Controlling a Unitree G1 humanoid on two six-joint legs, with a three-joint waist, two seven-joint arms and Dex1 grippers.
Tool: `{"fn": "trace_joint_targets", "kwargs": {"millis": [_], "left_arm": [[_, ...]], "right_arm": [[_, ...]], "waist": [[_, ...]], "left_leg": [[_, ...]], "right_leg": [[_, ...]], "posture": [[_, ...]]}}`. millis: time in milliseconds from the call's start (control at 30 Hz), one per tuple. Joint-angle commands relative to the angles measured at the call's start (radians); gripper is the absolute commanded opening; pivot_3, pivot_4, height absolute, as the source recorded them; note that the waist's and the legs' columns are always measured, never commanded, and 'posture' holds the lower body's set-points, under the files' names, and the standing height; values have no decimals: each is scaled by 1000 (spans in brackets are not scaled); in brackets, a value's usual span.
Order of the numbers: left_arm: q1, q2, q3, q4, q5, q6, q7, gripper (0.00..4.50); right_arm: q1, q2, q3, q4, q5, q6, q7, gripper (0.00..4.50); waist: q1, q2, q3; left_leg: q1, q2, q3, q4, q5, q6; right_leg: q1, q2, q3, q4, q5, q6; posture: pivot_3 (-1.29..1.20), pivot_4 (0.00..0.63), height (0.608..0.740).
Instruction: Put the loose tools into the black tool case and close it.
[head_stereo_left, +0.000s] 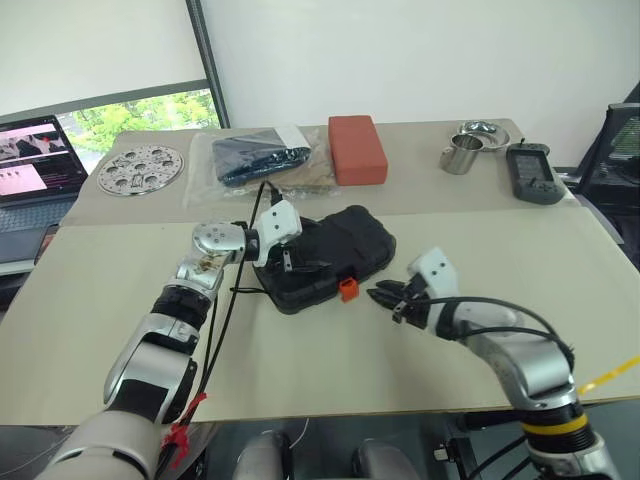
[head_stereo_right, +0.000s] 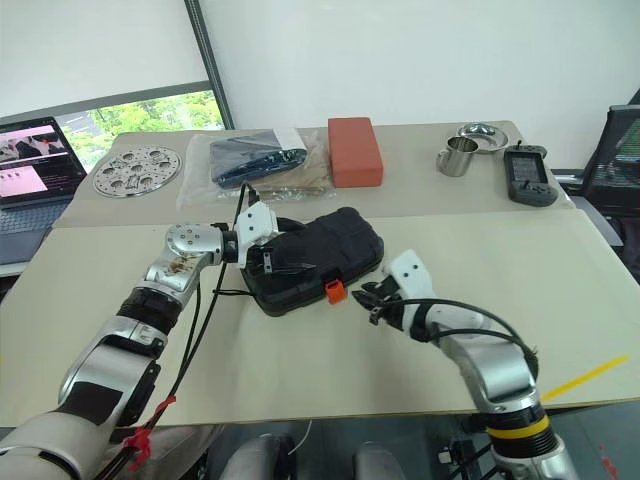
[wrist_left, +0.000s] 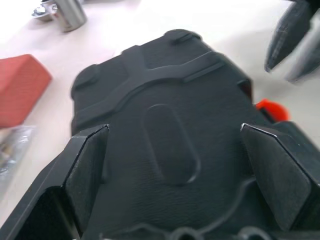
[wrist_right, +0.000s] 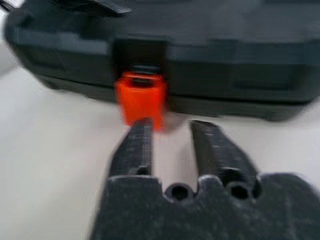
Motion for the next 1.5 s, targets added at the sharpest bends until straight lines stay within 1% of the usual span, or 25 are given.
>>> {"fn": "trace_joint_targets", "kwargs": {"millis": [33,133,300,333,400,467,500,700,867,900,933,1033,1067,1100,1133,1500], "left_arm": [[27,8,-12,64,56,-8,-9,4500],[34,5,-4,76,43,1,-43,4500],[49,-7,24,59,1,47,-114,4500],[49,-9,32,63,-5,61,-117,4500],[48,-11,43,71,-5,72,-120,4500],[45,-12,48,92,9,63,-111,4500],[43,-13,50,99,14,62,-109,4500],[36,-19,54,120,20,60,-116,4500],[33,-20,53,131,24,50,-118,4500],[33,-20,53,133,26,48,-118,4500],[32,-19,52,134,28,46,-118,4500],[32,-19,49,134,33,41,-118,4500],[33,-19,49,134,33,40,-118,4500],[33,-19,49,135,34,39,-118,4500],[33,-20,49,135,34,38,-118,4500],[40,-23,44,133,41,28,-114,4500]], "right_arm": [[13,18,36,-94,-31,56,-67,1822],[33,75,41,-117,-21,98,-117,1822],[3,149,69,-81,-104,124,-230,1822],[3,156,68,-78,-110,123,-238,2333],[2,175,63,-74,-117,120,-254,2828],[-11,190,73,-59,-126,118,-261,3542],[-18,198,76,-51,-127,116,-262,3812],[-36,243,83,-29,-117,114,-255,3812],[-50,243,86,6,-136,91,-248,3812],[-50,239,88,7,-138,89,-244,3282],[-49,237,90,6,-138,90,-240,3068],[-43,234,92,1,-139,91,-237,2033],[-41,233,92,-1,-139,91,-236,1827],[-40,232,91,-3,-141,92,-237,1355],[-40,231,91,-5,-142,92,-238,1164],[-52,198,90,-92,-138,173,-236,1154]], "waist": [[0,0,0],[-2,-2,-4],[-4,-1,-6],[-4,-1,-7],[-3,-2,-7],[-3,-2,-7],[-3,-2,-7],[-3,-2,-9],[-4,-2,-11],[-4,-2,-11],[-4,-2,-11],[-4,-2,-11],[-4,-2,-11],[-4,-2,-11],[-4,-2,-11],[-4,-2,-11]], "left_leg": [[0,0,0,0,-1,1],[0,0,0,0,-1,1],[1,0,0,-1,-1,1],[1,0,0,-1,-1,1],[0,0,0,-1,-1,1],[0,0,0,-1,-1,1],[0,0,0,-1,-1,1],[1,0,0,-1,-1,1],[1,0,0,-1,-1,2],[1,0,0,-1,-1,2],[1,0,0,-2,-1,2],[1,0,0,-2,-1,2],[1,0,0,-2,-1,2],[1,0,0,-2,-1,2],[1,0,0,-2,-1,2],[0,0,0,-2,-1,2]], "right_leg": [[0,0,-1,0,0,0],[0,0,-1,1,0,0],[0,0,-1,1,0,0],[0,0,-2,1,0,0],[0,0,-2,1,0,0],[0,0,-2,1,0,0],[0,0,-2,1,0,0],[0,0,-2,1,0,0],[0,0,-2,1,0,0],[0,0,-2,1,0,0],[0,0,-2,1,0,0],[0,-1,-2,1,0,0],[0,-1,-2,1,0,0],[0,0,-2,1,0,0],[0,0,-2,1,0,0],[-1,-1,-2,0,0,0]], "posture": [[0,150,740],[0,150,740],[0,150,740],[0,150,740],[0,150,740],[0,150,740],[0,150,740],[0,150,740],[0,150,740],[0,150,740],[0,150,740],[0,150,740],[0,150,740],[0,150,740],[0,150,740],[0,150,740]]}}
